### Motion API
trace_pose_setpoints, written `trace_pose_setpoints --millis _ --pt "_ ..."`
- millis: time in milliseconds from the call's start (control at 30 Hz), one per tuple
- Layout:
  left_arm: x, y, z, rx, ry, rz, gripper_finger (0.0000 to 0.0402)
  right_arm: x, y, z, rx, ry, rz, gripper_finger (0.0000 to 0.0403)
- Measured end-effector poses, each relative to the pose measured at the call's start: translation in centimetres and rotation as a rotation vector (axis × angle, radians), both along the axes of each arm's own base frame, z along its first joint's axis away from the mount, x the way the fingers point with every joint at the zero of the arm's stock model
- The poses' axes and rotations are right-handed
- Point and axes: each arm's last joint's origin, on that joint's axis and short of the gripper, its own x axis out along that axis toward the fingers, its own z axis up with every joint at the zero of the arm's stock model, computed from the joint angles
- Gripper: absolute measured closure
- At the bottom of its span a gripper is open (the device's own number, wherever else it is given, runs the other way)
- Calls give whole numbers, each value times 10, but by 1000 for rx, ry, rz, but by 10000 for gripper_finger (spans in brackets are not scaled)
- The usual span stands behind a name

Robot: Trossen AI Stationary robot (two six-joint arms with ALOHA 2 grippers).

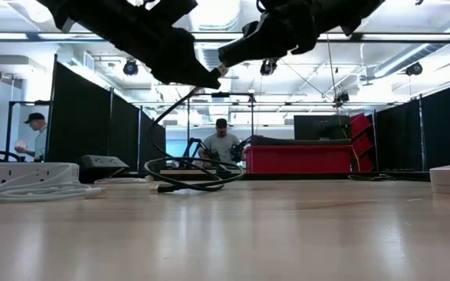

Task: Insert USB
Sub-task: Insert the bottom black charger cable into the black charger adapter

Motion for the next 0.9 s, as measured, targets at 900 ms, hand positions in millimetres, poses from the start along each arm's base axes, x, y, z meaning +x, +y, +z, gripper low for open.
trace_pose_setpoints --millis 900 --pt "5 15 1 -108 -14 19 380 -1 -2 -5 -28 65 -43 257"
